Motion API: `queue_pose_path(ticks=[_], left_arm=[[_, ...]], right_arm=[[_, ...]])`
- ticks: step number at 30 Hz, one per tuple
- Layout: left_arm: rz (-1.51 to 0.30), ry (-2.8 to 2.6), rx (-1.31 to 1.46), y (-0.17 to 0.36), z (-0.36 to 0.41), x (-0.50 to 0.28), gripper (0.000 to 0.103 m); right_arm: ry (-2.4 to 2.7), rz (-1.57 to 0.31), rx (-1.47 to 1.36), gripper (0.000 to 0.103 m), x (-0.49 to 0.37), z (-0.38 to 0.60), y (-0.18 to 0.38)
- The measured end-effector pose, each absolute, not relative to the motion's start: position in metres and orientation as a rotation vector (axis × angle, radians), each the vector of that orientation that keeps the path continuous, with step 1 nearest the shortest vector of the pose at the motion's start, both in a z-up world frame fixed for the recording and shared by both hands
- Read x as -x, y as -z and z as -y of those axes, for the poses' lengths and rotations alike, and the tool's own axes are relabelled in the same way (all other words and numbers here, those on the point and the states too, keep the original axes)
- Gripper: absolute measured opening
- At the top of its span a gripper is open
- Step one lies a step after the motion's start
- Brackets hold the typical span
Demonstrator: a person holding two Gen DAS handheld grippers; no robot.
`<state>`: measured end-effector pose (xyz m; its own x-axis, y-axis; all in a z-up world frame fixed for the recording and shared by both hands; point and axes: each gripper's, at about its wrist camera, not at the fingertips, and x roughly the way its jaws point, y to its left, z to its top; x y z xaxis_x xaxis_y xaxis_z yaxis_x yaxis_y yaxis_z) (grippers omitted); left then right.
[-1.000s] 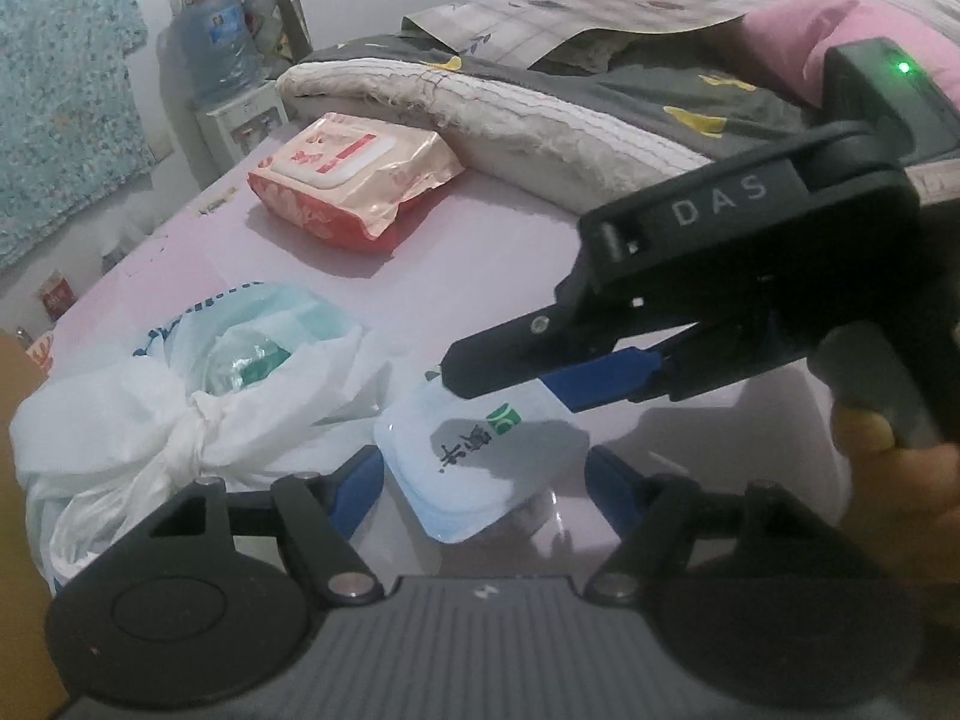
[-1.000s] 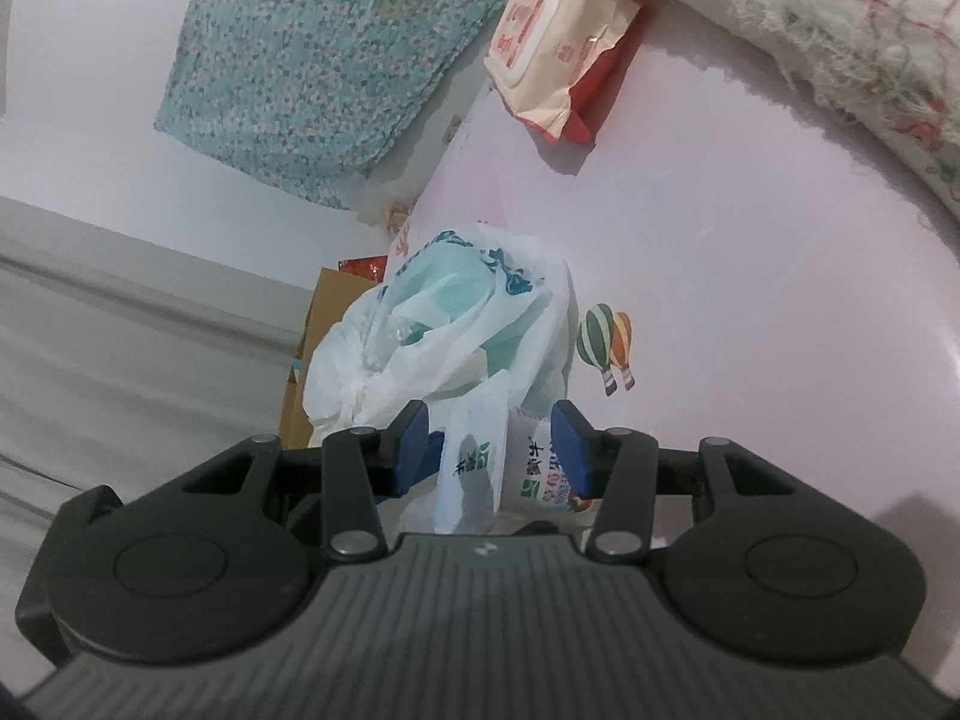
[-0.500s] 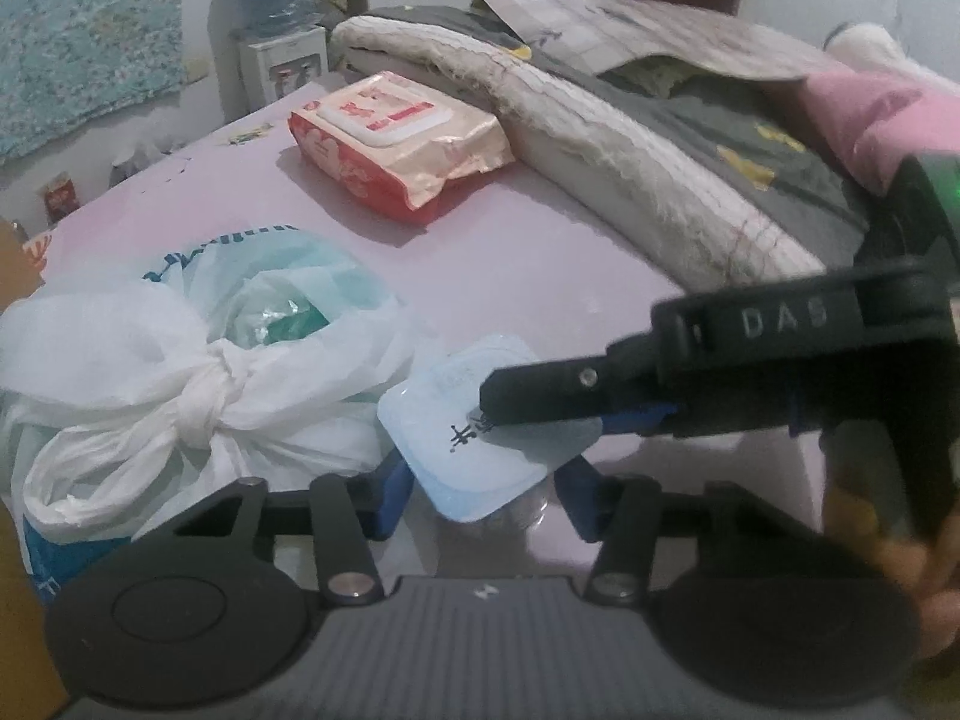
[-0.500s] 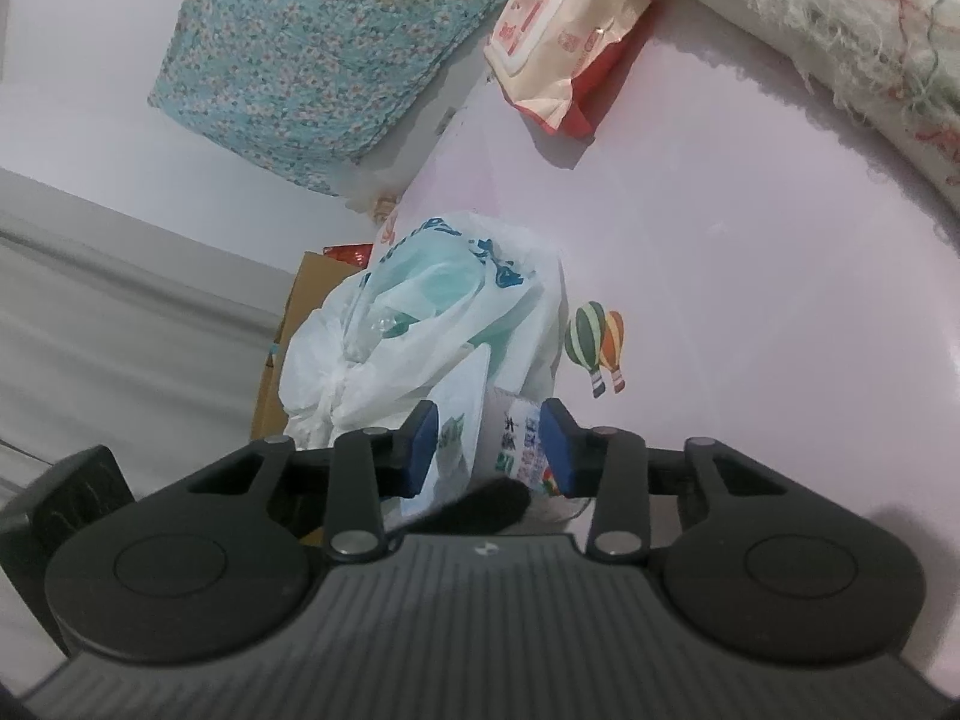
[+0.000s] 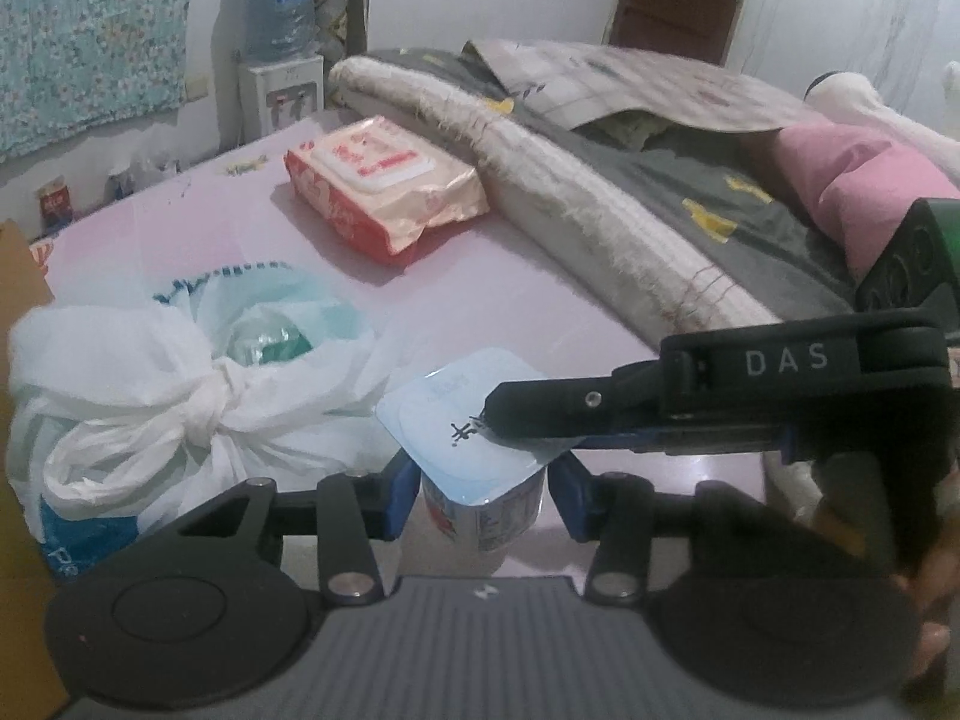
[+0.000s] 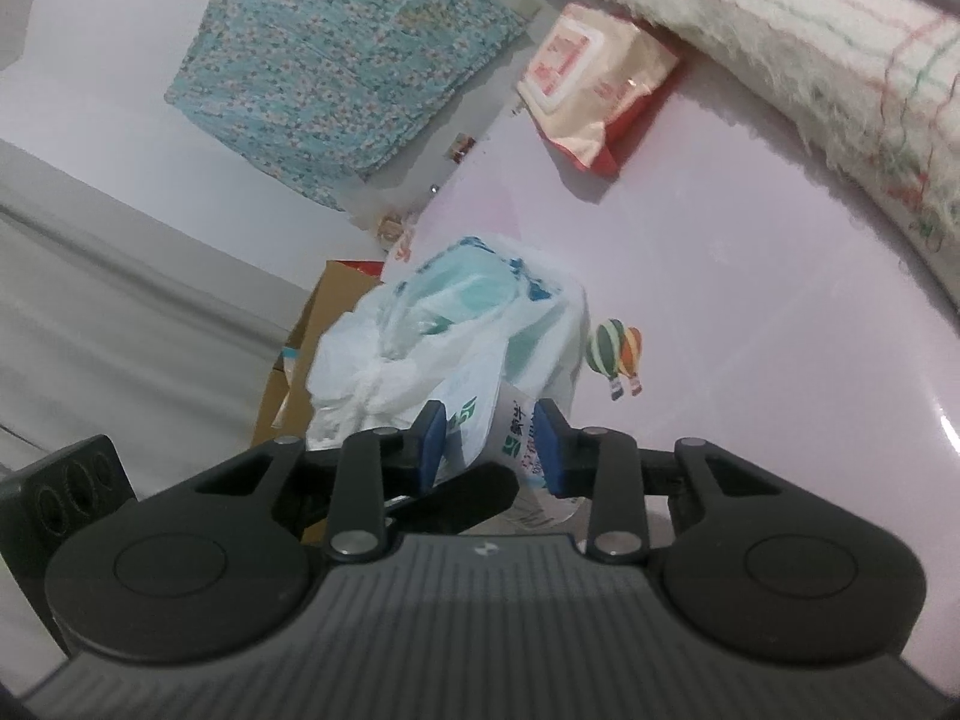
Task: Organize soft objects
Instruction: 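Carry the yogurt cup over the box with both tools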
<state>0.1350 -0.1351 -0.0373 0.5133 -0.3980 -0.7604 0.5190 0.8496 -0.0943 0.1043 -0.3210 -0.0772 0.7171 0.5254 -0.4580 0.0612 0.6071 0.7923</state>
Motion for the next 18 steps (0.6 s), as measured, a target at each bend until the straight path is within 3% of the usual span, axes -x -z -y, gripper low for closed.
queue_pose_path(ticks=[9,18], left_arm=[[-0.754,0.528,-0.107,-0.016,0.108,-0.106,0.048],[-0.655,0.323,0.006,-0.08,0.023,-0.077,0.048]], right_arm=[[-0.378,-0.678,-0.798,0.031,-0.092,0.294,0.011],[-0.61,-0.684,-0.649,0.031,-0.122,0.2,-0.06]])
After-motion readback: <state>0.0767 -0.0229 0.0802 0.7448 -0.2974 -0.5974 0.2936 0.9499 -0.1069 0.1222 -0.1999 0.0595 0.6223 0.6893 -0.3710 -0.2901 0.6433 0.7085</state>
